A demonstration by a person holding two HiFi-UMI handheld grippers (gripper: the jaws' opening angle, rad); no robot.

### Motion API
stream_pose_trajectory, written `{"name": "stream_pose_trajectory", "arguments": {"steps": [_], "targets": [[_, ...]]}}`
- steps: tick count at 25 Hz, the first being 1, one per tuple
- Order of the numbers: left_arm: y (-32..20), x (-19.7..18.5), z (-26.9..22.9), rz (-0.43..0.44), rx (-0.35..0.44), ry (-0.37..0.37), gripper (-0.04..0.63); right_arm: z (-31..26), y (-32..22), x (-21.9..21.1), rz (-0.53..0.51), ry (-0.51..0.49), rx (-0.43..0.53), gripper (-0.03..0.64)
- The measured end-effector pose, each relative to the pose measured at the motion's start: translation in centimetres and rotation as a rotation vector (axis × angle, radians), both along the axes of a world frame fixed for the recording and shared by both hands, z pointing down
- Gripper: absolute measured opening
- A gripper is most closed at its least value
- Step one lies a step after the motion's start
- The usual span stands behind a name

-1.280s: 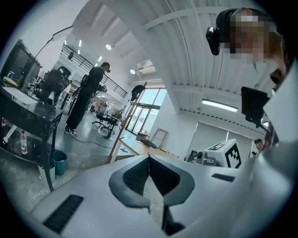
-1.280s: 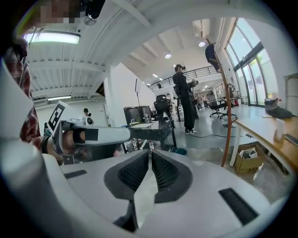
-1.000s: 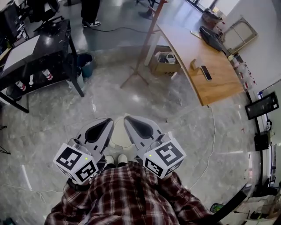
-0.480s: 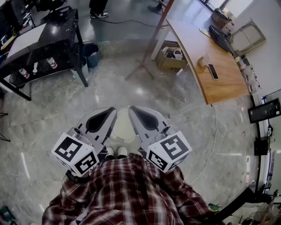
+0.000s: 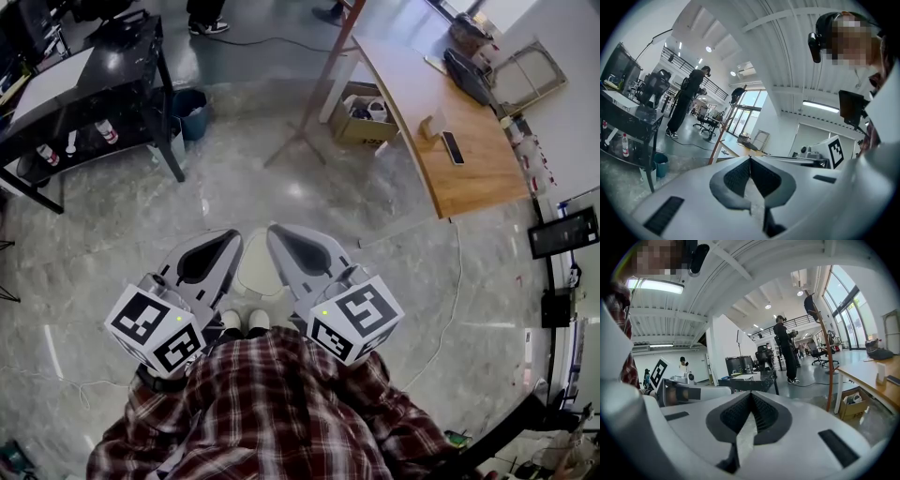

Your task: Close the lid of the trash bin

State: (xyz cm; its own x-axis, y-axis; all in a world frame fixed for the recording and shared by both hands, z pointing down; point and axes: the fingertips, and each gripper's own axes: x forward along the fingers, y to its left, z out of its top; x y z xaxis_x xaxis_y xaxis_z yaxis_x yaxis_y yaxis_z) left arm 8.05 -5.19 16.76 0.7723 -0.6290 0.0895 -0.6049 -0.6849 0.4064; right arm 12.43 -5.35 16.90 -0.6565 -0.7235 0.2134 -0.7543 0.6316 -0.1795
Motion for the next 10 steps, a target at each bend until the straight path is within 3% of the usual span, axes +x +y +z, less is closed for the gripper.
{"name": "stream_pose_trajectory", "arguments": {"steps": [10], "targets": [[0.05,0.45,0.39,0.007,-0.009,-0.002,0.009,0.45,0.08,0.11,0.002,0.004,-0.009,0.012]]}}
